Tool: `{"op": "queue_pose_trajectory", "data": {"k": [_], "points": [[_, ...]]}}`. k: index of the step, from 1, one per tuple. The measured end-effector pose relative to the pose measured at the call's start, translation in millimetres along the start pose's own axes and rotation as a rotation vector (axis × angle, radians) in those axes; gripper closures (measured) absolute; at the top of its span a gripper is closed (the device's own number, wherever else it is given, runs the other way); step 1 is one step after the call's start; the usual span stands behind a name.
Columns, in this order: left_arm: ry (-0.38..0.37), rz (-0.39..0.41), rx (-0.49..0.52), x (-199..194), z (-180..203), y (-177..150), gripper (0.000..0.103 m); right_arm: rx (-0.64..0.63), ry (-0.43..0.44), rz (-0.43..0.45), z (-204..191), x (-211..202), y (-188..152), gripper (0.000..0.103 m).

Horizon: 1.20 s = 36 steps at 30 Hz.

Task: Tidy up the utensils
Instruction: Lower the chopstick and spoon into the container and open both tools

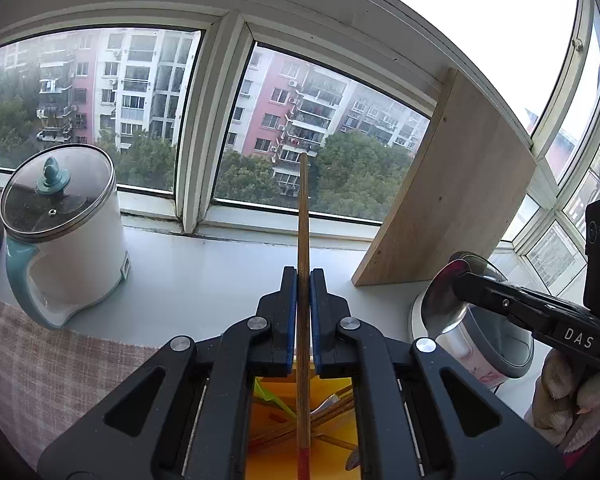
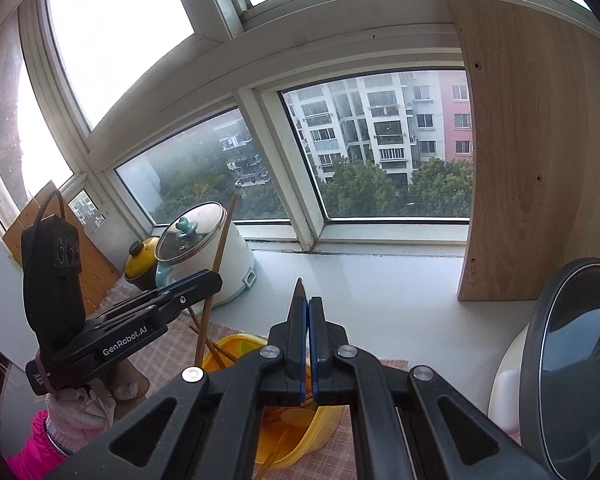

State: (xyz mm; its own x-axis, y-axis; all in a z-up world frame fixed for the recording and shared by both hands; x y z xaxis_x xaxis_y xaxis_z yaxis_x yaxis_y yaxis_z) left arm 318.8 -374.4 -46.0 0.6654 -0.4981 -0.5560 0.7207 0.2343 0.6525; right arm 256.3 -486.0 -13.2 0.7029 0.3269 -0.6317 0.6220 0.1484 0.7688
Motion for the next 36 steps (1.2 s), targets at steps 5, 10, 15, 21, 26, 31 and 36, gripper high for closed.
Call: {"op": "queue_pose_trajectory", "data": {"k": [5, 10, 15, 21, 26, 31, 36], "points": [[0.003, -0.015, 0.006, 8, -3, -4, 0.099, 0.008, 0.000, -0.022, 6, 13, -6, 0.103], [0.004, -0.028, 0.010, 10, -9, -8, 0.099, -0.006, 0.022, -0.049, -2, 26, -14, 0.103], [0.010, -0.043, -0.003, 9, -17, -11, 0.099, -0.022, 0.050, -0.083, -12, 36, -25, 0.102], [0.001, -0.060, 0.003, 3, -19, -18, 0.099, -0.003, 0.076, -0.108, -18, 41, -35, 0.096], [0.001, -0.076, 0.008, -2, -21, -24, 0.099, -0.011, 0.073, -0.119, -26, 41, -41, 0.083], [0.008, -0.081, 0.002, -10, -28, -29, 0.099, -0.019, 0.060, -0.115, -33, 35, -45, 0.082], [0.016, -0.077, 0.001, -21, -32, -32, 0.099, -0.023, 0.055, -0.111, -39, 28, -49, 0.081]]}}
Point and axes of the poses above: each gripper's, at about its wrist camera, not at the fingertips, and x roughly the way its jaws point, z to its right, y to its top, the point moved 9 cm from there along x, roughly the way its jaws point, and after that the axes turned 13 degrees about -x, right-handed, at the moved point
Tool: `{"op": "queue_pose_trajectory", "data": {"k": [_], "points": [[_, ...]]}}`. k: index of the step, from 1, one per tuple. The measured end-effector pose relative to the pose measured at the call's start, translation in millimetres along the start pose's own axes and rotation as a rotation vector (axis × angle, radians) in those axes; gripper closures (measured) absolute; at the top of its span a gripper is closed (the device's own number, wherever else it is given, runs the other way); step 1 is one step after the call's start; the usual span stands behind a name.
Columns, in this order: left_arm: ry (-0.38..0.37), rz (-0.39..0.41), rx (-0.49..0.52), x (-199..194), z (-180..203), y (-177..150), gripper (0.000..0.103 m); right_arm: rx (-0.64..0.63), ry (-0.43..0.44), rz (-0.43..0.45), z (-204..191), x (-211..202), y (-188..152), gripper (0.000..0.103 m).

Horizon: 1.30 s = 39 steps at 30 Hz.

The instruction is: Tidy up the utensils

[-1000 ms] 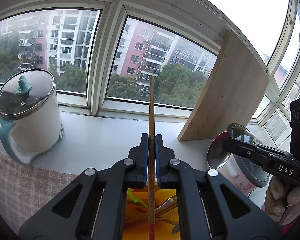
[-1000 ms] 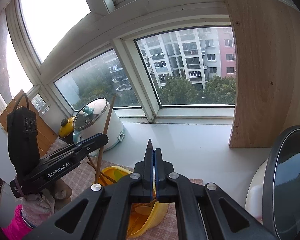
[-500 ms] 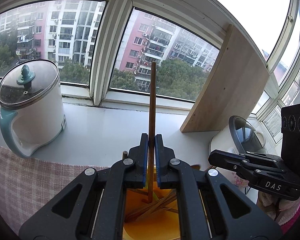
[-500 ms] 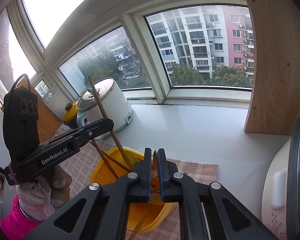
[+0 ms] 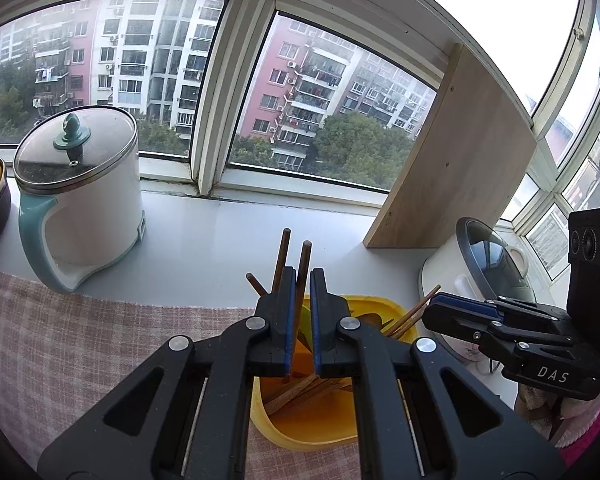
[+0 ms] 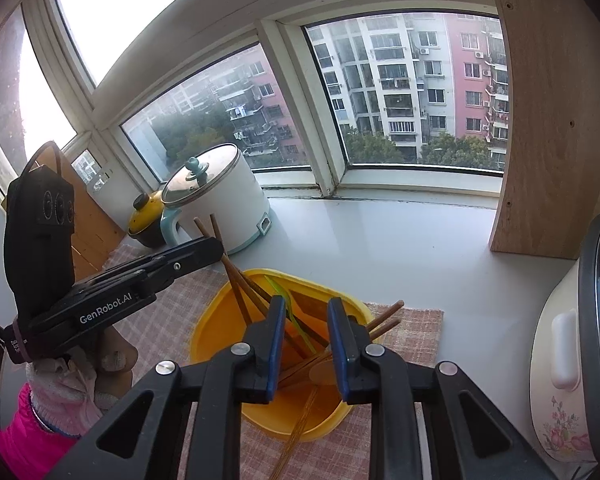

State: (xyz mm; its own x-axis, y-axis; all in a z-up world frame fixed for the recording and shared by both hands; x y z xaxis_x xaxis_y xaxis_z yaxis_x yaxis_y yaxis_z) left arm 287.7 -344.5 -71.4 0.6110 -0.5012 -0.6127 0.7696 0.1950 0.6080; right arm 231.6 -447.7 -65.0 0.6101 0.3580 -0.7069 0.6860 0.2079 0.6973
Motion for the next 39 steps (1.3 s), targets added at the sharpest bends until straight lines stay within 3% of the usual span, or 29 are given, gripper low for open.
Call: {"op": "queue_pose_trajectory", "data": {"k": [18, 22, 28, 30, 32, 37, 39], "points": [[0.023, 0.013, 0.006, -40, -8, -24, 0.099, -0.007, -0.025, 0.025, -26, -31, -17, 0.074], [0.037, 0.020, 0.014, -52, -11, -31, 0.099, -0.015, -0.044, 0.039, -32, -42, -22, 0.067], [0.073, 0.030, 0.049, -74, -14, -47, 0.098, -0.020, -0.076, 0.065, -42, -59, -30, 0.047], [0.090, 0.039, 0.066, -83, -16, -53, 0.082, -0.018, -0.087, 0.073, -45, -65, -33, 0.042], [0.104, 0.049, 0.080, -91, -18, -58, 0.073, -0.015, -0.099, 0.081, -48, -70, -36, 0.038], [0.130, 0.046, 0.118, -107, -20, -75, 0.070, -0.016, -0.126, 0.100, -57, -82, -41, 0.028], [0.135, 0.051, 0.133, -114, -19, -79, 0.055, -0.018, -0.142, 0.108, -60, -86, -43, 0.025]]}}
Point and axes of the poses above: each gripper's, at about its wrist camera, not at the fingertips, and x roughly the way its jaws point, z to its right, y to its top, the point moved 9 cm from there along x, roughly the way its jaws point, and after that the axes turned 13 degrees about -x, right-handed, at the moved point
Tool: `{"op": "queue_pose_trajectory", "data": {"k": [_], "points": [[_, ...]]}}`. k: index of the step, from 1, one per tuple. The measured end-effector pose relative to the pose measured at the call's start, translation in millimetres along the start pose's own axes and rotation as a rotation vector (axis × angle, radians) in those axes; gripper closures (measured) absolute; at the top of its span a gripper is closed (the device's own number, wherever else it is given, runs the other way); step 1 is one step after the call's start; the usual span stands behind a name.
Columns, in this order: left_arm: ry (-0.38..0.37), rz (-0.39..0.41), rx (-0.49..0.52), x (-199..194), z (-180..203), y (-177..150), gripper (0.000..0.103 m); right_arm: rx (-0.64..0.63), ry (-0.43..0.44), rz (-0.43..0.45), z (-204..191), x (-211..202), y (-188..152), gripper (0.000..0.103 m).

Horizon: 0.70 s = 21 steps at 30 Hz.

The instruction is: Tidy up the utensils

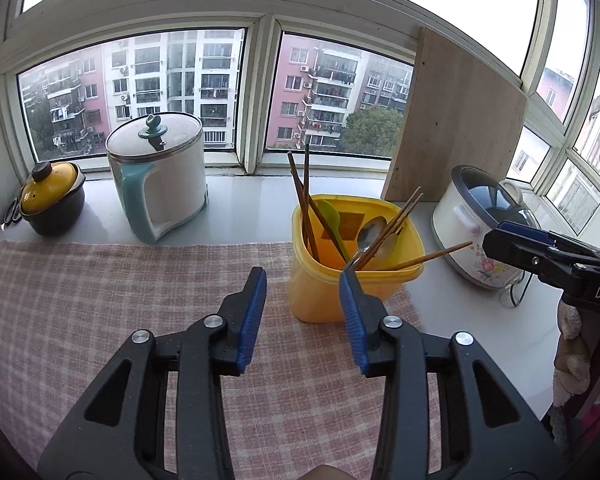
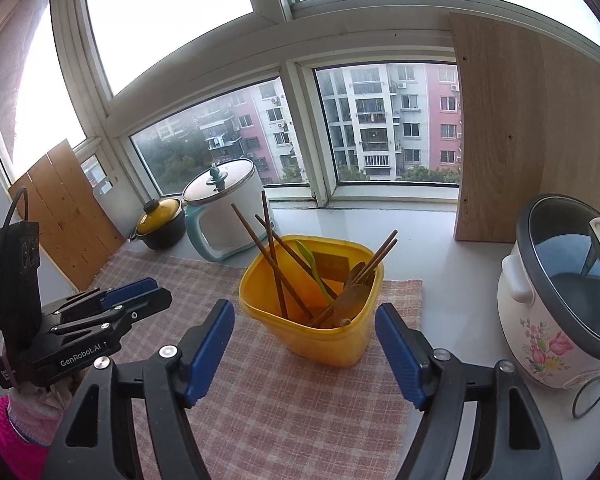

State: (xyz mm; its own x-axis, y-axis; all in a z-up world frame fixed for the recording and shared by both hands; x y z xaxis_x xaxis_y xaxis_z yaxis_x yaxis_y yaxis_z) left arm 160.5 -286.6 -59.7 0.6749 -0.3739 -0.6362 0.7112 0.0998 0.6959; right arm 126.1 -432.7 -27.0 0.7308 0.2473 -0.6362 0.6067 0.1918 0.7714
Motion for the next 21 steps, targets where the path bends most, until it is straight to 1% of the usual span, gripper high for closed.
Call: {"op": "queue_pose_trajectory", "data": {"k": [3, 7, 8, 14, 17, 19, 21], "points": [[0.002, 0.008, -0.002, -12, -2, -5, 0.043, -0.008, -0.028, 0.013, -6, -8, -3, 0.019], [0.008, 0.002, 0.008, -27, -4, -10, 0.037, 0.001, -0.062, 0.032, -14, -19, -6, 0.014], [0.010, 0.003, 0.014, -31, -4, -11, 0.034, 0.003, -0.069, 0.036, -17, -21, -6, 0.012], [0.019, 0.036, 0.061, -59, -6, -16, 0.021, -0.015, -0.145, 0.049, -35, -32, -12, 0.010], [0.039, 0.050, 0.089, -69, -11, -16, 0.020, -0.023, -0.177, 0.056, -45, -39, -15, 0.008], [0.052, 0.053, 0.108, -75, -13, -16, 0.020, -0.016, -0.192, 0.063, -50, -43, -16, 0.000], [0.057, 0.056, 0.119, -80, -15, -16, 0.018, 0.003, -0.204, 0.079, -52, -47, -16, 0.000]]}}
Point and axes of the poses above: each gripper's, at about its wrist camera, not at the fingertips, and x roughly the way its jaws point, z to its right, y to its top, the point moved 9 cm from there along x, roughly the way its jaws point, and after that the axes turned 13 degrees about -x, right-handed, at the moved point
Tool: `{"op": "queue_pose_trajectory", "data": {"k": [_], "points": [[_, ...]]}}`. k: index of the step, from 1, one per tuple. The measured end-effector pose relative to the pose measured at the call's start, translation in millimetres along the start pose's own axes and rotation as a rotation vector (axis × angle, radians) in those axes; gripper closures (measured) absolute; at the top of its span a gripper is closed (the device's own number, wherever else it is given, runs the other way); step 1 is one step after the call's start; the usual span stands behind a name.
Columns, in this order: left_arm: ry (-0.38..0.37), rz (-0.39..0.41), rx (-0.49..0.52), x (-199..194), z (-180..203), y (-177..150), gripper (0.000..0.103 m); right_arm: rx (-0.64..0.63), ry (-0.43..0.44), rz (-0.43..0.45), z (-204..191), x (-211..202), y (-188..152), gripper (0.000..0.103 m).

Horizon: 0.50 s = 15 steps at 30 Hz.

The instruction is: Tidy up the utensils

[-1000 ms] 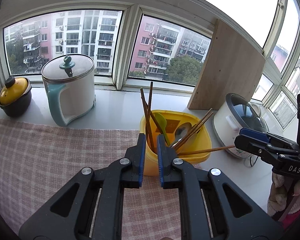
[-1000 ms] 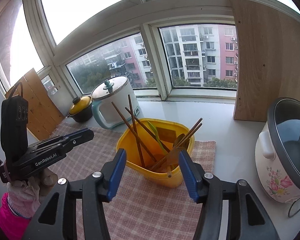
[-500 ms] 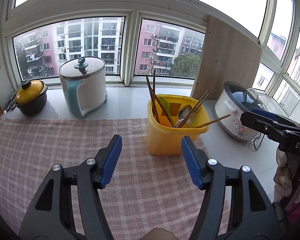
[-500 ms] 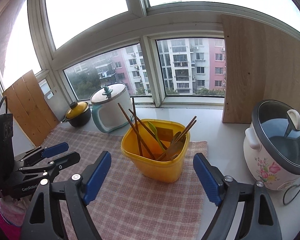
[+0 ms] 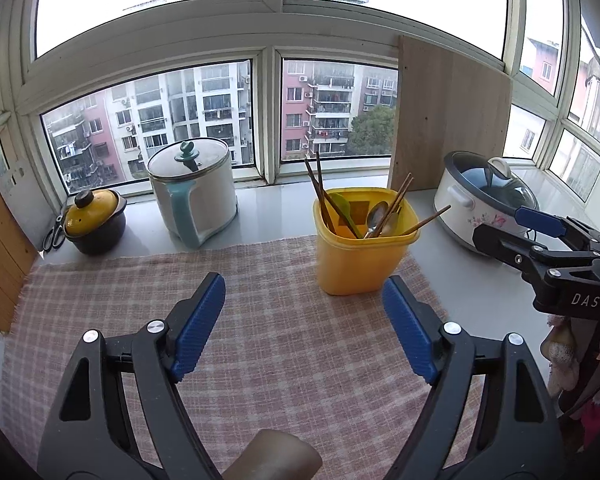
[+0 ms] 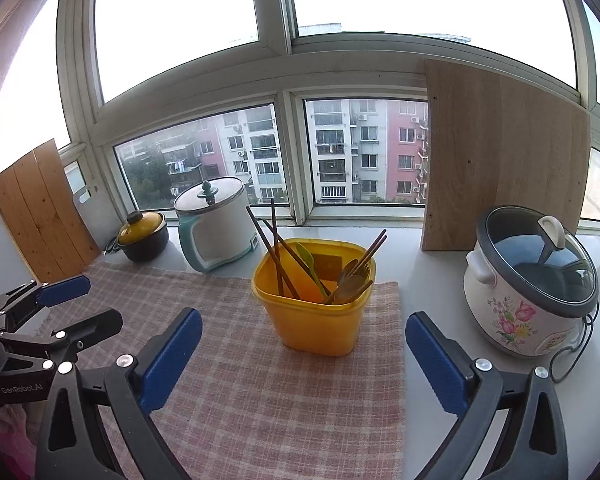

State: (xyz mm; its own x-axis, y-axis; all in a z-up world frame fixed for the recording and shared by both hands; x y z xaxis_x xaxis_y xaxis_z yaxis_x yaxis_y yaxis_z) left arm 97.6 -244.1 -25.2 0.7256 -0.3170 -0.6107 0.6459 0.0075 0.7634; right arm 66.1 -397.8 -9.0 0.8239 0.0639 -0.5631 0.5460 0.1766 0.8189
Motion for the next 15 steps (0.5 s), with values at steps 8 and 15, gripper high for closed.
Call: {"op": "queue_pose_trajectory", "data": {"k": [8, 15], "points": [[0.036, 0.043, 0.020, -10, -7, 1, 0.001, 0.025, -0.050, 0.015, -7, -9, -4, 0.000], [0.032, 0.018, 0.028, 1, -6, -5, 0.001, 0.038, -0.074, 0.021, -4, -9, -7, 0.000]]}}
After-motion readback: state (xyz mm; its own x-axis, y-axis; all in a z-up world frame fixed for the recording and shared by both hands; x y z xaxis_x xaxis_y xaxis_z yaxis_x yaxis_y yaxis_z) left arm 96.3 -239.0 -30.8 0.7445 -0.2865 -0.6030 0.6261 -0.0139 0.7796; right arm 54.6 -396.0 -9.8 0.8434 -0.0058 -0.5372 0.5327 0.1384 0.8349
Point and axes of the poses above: each gripper's, at about its wrist camera, not at the fingertips, and x roughly the way its jaws point, z to its right, y to its top, the point moved 9 cm from there along x, roughly the way its jaws point, and after that the axes turned 13 degrees about -x, right-handed, at the moved point
